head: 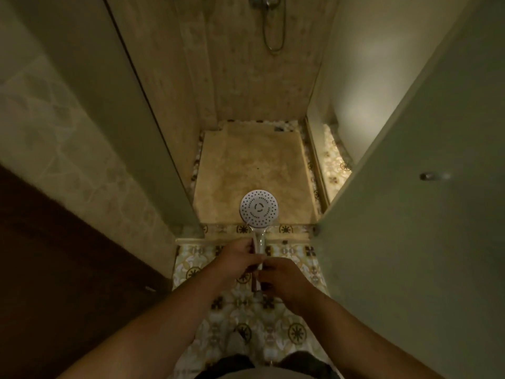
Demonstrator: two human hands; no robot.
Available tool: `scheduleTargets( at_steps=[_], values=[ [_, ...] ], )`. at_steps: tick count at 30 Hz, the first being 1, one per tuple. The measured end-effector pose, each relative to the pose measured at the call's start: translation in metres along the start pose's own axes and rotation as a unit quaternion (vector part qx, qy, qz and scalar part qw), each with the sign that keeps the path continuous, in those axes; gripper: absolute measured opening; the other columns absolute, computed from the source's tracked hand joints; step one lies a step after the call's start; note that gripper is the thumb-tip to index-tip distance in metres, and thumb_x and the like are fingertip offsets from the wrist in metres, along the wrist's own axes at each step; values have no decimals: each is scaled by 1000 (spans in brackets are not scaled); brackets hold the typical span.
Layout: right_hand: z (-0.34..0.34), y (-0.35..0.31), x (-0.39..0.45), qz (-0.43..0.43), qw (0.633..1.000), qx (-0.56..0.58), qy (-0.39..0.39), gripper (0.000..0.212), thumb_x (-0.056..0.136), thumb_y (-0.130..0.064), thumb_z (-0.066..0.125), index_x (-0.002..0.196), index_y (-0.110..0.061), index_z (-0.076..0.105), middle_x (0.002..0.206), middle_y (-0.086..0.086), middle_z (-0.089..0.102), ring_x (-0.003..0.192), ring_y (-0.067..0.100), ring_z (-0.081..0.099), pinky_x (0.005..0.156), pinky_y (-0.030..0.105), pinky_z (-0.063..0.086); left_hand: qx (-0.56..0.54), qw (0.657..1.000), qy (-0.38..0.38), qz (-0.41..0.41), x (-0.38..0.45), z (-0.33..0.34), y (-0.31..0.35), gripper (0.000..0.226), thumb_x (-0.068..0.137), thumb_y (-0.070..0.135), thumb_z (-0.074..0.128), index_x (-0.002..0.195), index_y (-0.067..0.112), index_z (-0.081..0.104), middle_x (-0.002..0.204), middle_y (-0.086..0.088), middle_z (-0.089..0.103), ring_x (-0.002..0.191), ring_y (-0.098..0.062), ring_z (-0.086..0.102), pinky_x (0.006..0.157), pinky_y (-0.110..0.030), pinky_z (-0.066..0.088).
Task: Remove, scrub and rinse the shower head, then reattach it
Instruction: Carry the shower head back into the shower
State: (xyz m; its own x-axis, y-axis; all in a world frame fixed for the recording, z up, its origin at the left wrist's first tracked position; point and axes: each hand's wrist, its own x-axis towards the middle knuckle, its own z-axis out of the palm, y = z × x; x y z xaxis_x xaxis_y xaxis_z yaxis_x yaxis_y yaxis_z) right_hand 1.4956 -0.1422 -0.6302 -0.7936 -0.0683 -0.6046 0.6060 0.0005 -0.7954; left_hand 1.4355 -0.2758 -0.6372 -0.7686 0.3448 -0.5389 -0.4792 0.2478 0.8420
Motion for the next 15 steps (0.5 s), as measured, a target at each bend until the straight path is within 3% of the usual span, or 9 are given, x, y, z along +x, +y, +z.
scheduleTargets(
  at_steps=[3,6,8,11,15],
  values=[
    [-4,-27,31,-2,1000,-6,-13,41,82,-1,62,49,-24,63,50,-3,50,44,8,47,50,24,39,-30,999,-9,-11,30,-19,27,10,88,6,67,98,10,66,92,-9,69,86,-24,68,68,-30,55],
    [-16,-53,61,-3,1000,14,-18,13,83,-6,63,80,-11,74,64,3,59,51,10,51,53,24,42,-56,998,-10,-23,66,-28,53,10,89,7,65,99,9,66,92,-8,68,86,-22,67,66,-29,55],
    [-27,-67,88,2,999,27,-23,16,84,-8,63,94,-9,76,73,3,66,57,10,57,58,25,46,-68,997,-7,-25,94,-32,71,12,90,7,64,102,9,65,92,-7,67,85,-22,66,67,-30,55],
    [-49,-90,135,7,998,45,-31,15,85,-9,65,95,-10,76,82,9,69,67,17,62,66,30,49,-86,996,-7,-18,140,-38,96,17,87,7,68,104,13,67,92,-5,72,84,-19,69,66,-30,55],
    [-82,-129,205,5,998,47,-50,15,86,-10,65,94,-15,76,88,6,76,75,16,71,64,28,56,-76,997,4,-28,212,-49,134,22,87,4,67,107,13,66,100,-11,71,88,-23,68,76,-36,55]
  ],
)
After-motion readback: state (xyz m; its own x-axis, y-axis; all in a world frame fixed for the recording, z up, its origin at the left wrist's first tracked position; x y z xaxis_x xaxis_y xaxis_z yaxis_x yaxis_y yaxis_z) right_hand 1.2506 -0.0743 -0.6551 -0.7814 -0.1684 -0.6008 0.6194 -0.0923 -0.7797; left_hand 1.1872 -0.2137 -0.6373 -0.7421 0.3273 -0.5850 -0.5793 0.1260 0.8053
